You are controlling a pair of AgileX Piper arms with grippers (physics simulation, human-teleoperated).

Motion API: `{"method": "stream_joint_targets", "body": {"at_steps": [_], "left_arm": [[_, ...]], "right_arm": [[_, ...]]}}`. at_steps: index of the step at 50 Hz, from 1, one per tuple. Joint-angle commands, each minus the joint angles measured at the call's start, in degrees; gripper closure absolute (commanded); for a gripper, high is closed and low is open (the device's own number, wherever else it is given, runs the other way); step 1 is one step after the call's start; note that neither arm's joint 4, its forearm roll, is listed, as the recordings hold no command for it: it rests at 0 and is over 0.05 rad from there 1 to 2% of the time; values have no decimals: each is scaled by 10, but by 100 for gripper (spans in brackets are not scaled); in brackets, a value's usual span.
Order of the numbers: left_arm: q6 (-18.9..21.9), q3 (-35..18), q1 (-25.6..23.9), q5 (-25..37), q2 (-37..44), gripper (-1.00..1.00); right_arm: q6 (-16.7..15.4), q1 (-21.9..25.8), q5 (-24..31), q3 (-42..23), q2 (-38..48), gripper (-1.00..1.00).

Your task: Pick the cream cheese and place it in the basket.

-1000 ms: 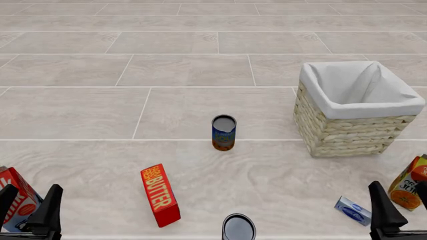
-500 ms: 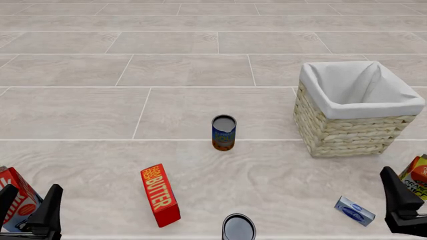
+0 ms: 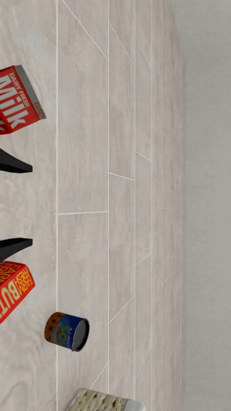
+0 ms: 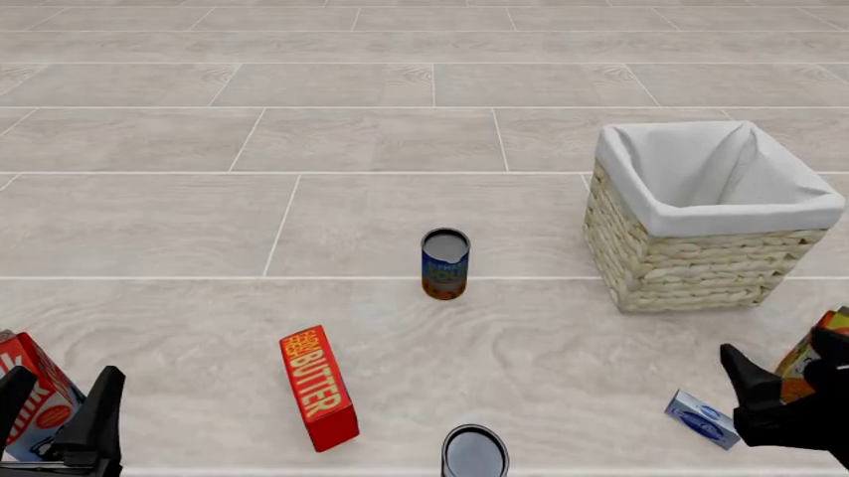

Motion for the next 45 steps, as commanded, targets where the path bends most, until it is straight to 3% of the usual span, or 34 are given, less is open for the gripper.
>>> {"method": "stream_joint_targets", "body": {"at_steps": [1, 4, 6, 11, 13, 14, 15, 18, 19, 22, 25, 27, 29, 36, 38, 45], "left_arm": [[0, 0, 0, 0, 0, -100], [0, 0, 0, 0, 0, -100], [0, 0, 0, 0, 0, -100], [0, 0, 0, 0, 0, -100], [0, 0, 0, 0, 0, -100], [0, 0, 0, 0, 0, -100], [0, 0, 0, 0, 0, -100], [0, 0, 0, 0, 0, -100], [0, 0, 0, 0, 0, -100], [0, 0, 0, 0, 0, -100], [0, 0, 0, 0, 0, -100], [0, 0, 0, 0, 0, -100], [0, 0, 0, 0, 0, -100], [0, 0, 0, 0, 0, -100], [0, 0, 0, 0, 0, -100], [0, 0, 0, 0, 0, -100]], "right_arm": [[-67, 19, 49, -20, 83, -100], [-75, 15, 54, -28, 99, -100], [-99, 20, 59, -21, 119, -100], [-101, 24, 68, -40, 137, -100], [-137, 19, 66, -30, 154, -100], [-131, 22, 69, -34, 158, -100], [-153, 21, 65, -48, 200, -100], [-170, 12, 50, -40, 222, -100], [-194, 0, 36, -34, 241, -100], [-198, -3, 29, -34, 256, -100], [-222, -17, 15, -52, 293, -100], [-209, -9, 17, -62, 297, -100], [-230, -20, 9, -60, 315, -100], [-237, -22, -5, -67, 366, -100], [-256, -38, -21, -62, 387, -100], [-270, -48, -40, -76, 434, -100]]}}
